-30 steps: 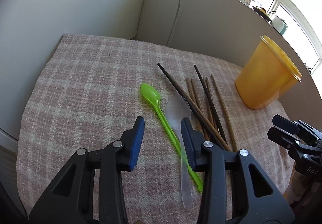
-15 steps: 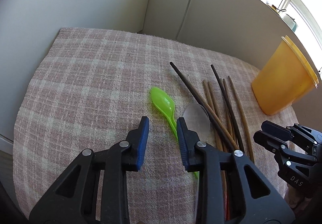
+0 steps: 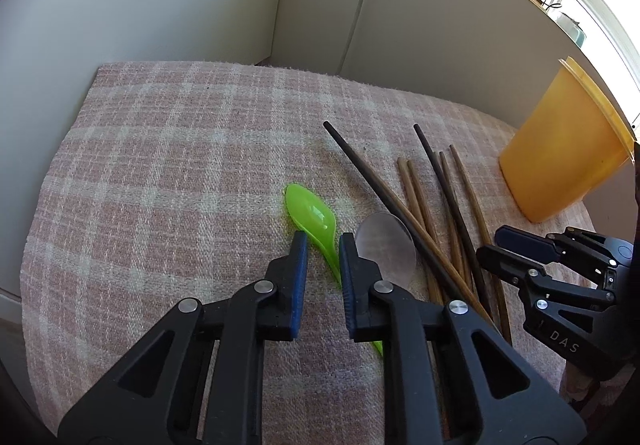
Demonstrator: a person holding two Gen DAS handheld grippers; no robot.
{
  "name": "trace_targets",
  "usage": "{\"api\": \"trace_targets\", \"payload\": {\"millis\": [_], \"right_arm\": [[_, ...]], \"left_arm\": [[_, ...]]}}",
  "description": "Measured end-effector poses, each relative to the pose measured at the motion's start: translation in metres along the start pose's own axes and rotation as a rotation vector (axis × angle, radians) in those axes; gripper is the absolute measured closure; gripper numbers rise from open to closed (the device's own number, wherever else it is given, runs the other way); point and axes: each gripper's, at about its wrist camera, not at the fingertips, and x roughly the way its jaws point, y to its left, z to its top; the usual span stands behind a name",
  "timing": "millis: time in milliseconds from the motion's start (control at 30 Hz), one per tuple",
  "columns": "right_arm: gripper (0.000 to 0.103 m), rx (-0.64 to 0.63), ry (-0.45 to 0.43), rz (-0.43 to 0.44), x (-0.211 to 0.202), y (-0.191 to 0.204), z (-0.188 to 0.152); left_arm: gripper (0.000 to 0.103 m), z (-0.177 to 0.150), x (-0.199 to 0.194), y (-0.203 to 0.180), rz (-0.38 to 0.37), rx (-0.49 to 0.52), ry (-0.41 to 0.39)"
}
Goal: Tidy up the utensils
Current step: 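Grasp the green spoon with the left tool while the right tool grasps a wooden chopstick, then lift the green spoon and wooden chopstick and carry both over the yellow container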
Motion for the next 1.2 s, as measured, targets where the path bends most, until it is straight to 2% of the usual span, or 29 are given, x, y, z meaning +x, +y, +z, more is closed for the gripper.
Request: {"api": "trace_targets", "payload": {"millis": [167, 300, 400, 467, 567, 733, 967, 1200], "right_arm": [[0.079, -0.002, 0.015, -0.013, 0.007, 0.006, 0.007], [0.079, -0.005, 0.025, -0.012, 0.007, 0.008, 0.008], [0.085, -0.008, 0.031, -0.015, 0.008, 0.007, 0.008], [0.091, -0.004, 0.032, -0.008, 0.009, 0.005, 0.008], [0.093, 0.002, 0.034, -0.001, 0.008, 0.004, 0.008], [0.097, 0.004, 0.030, 0.028, 0.007, 0.008, 0.007], [0.098, 0.029, 0.005, 0.066, -0.001, 0.007, 0.005], [0.098, 0.061, -0.050, 0.092, -0.021, 0.001, 0.004]], "left_arm": [[0.089, 0.007, 0.005, -0.014, 0.028, 0.054, 0.005], [0.089, 0.012, 0.008, -0.014, -0.004, 0.065, -0.002], [0.092, 0.011, 0.006, 0.003, -0.036, 0.033, 0.002], [0.093, 0.013, 0.005, 0.009, -0.035, 0.031, 0.000], [0.095, 0.016, 0.004, 0.009, -0.023, 0.045, -0.003], [0.099, 0.003, -0.013, 0.032, -0.024, 0.021, -0.019], [0.100, 0.006, -0.040, 0.086, -0.029, -0.044, -0.056], [0.102, 0.017, -0.082, 0.135, -0.032, -0.063, -0.146]]}}
